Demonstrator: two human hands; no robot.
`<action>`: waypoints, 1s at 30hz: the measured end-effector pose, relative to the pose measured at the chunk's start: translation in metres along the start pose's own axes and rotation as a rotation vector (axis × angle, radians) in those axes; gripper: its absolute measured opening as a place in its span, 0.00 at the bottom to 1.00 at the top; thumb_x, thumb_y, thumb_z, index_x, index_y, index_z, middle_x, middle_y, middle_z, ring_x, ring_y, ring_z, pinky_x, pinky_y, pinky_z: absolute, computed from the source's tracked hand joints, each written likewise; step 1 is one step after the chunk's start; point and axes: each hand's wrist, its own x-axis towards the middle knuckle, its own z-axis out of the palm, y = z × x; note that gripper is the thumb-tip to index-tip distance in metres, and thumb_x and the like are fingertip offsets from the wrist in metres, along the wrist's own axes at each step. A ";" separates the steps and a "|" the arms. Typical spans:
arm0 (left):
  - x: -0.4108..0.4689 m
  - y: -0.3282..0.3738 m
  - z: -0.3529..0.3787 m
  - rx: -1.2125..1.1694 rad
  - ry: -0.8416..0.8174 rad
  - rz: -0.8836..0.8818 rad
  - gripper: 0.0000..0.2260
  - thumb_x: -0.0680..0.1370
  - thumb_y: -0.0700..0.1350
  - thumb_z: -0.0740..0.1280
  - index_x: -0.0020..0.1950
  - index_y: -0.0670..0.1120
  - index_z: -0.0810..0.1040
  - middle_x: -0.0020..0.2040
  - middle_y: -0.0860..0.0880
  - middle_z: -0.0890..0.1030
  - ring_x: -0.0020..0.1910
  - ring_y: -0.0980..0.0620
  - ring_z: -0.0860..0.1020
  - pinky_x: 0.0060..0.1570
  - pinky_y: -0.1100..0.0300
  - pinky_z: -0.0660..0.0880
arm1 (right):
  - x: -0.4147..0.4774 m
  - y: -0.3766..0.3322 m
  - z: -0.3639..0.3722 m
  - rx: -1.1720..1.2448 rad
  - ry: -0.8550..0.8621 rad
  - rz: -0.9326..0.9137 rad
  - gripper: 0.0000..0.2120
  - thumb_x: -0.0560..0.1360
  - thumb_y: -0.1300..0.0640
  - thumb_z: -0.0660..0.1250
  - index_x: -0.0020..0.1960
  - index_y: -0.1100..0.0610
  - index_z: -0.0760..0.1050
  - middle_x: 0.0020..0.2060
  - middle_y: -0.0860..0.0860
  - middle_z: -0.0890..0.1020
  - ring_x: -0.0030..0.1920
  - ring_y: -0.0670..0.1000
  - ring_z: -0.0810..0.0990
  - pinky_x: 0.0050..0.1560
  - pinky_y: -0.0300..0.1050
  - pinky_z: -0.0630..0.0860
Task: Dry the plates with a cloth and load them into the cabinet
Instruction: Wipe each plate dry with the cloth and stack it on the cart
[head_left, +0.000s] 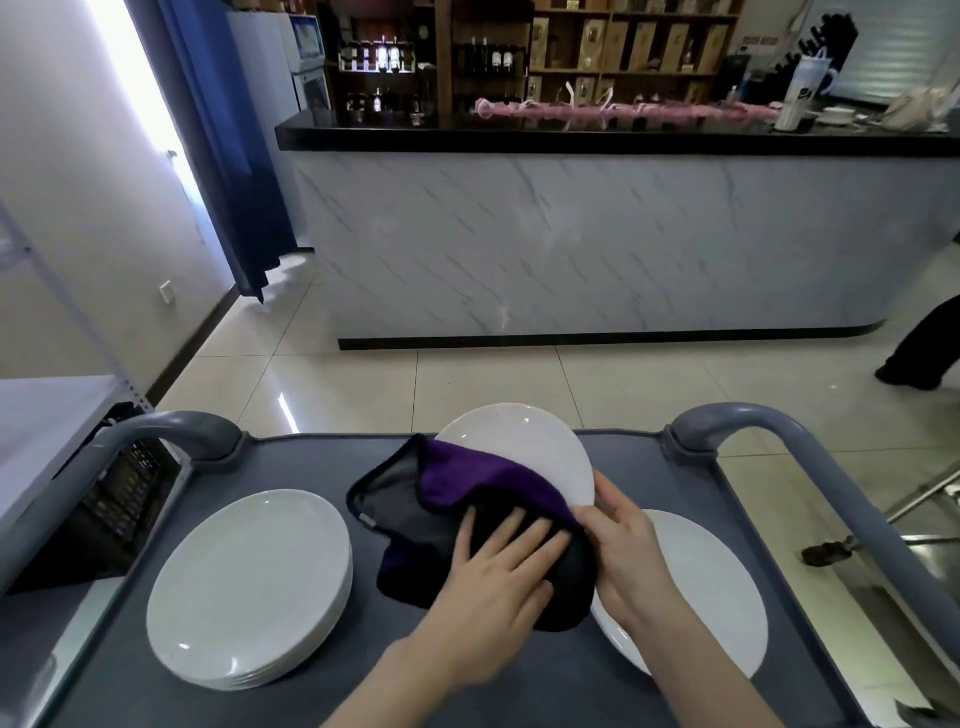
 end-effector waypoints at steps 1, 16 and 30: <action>0.004 0.000 -0.004 -0.017 0.021 0.030 0.25 0.81 0.55 0.43 0.79 0.59 0.54 0.79 0.60 0.55 0.79 0.57 0.44 0.71 0.46 0.26 | -0.001 0.000 0.000 0.008 -0.020 -0.006 0.21 0.79 0.71 0.58 0.66 0.56 0.77 0.57 0.58 0.84 0.57 0.57 0.83 0.50 0.45 0.80; 0.047 -0.042 -0.014 0.067 0.169 -0.151 0.28 0.80 0.62 0.41 0.79 0.57 0.55 0.80 0.57 0.56 0.79 0.57 0.49 0.72 0.52 0.36 | -0.025 -0.007 -0.015 -0.141 -0.178 -0.022 0.26 0.77 0.70 0.60 0.64 0.44 0.79 0.55 0.54 0.85 0.49 0.54 0.85 0.41 0.48 0.81; -0.017 -0.024 0.012 -0.245 0.230 -0.172 0.21 0.84 0.48 0.50 0.77 0.51 0.59 0.76 0.57 0.60 0.78 0.57 0.49 0.72 0.68 0.34 | -0.011 -0.013 -0.027 -0.017 0.013 -0.069 0.24 0.77 0.70 0.60 0.62 0.47 0.80 0.54 0.51 0.85 0.43 0.51 0.84 0.40 0.52 0.82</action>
